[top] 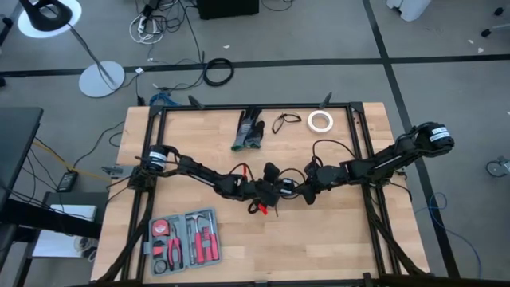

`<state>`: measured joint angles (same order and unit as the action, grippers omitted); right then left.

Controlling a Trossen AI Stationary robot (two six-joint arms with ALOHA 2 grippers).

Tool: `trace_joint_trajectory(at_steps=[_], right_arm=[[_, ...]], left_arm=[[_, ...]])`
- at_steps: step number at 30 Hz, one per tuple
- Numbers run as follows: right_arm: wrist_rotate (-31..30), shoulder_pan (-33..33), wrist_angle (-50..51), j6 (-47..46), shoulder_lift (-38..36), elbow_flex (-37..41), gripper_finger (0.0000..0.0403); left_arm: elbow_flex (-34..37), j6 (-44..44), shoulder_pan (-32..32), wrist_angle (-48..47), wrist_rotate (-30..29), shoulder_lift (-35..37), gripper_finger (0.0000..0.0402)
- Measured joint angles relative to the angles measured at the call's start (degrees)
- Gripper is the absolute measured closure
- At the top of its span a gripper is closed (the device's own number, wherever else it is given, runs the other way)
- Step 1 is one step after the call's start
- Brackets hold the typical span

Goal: Coil cords
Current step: Uncoil the black wire from the spool

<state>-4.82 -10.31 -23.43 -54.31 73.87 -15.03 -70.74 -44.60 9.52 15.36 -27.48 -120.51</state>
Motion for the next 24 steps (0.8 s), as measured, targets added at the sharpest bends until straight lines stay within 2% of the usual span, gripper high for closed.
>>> trace_joint_trajectory(at_steps=[11,14,19,24], right_arm=[[-0.5,0.0,-0.2,0.8,0.0,0.0,0.0333],[-0.5,0.0,-0.3,0.8,0.0,0.0,0.0333],[-0.5,0.0,-0.2,0.9,0.0,0.1,0.0333],[-0.6,0.0,-0.7,1.0,0.0,0.1,0.0333]], left_arm=[[0.0,0.0,0.0,0.0,2.7,0.0,0.0271],[0.0,0.0,0.0,0.1,2.7,0.0,0.0297],[0.0,1.4,0.0,1.7,2.7,-0.6,0.038],[-0.1,2.9,0.1,2.1,1.5,-1.1,0.0395]])
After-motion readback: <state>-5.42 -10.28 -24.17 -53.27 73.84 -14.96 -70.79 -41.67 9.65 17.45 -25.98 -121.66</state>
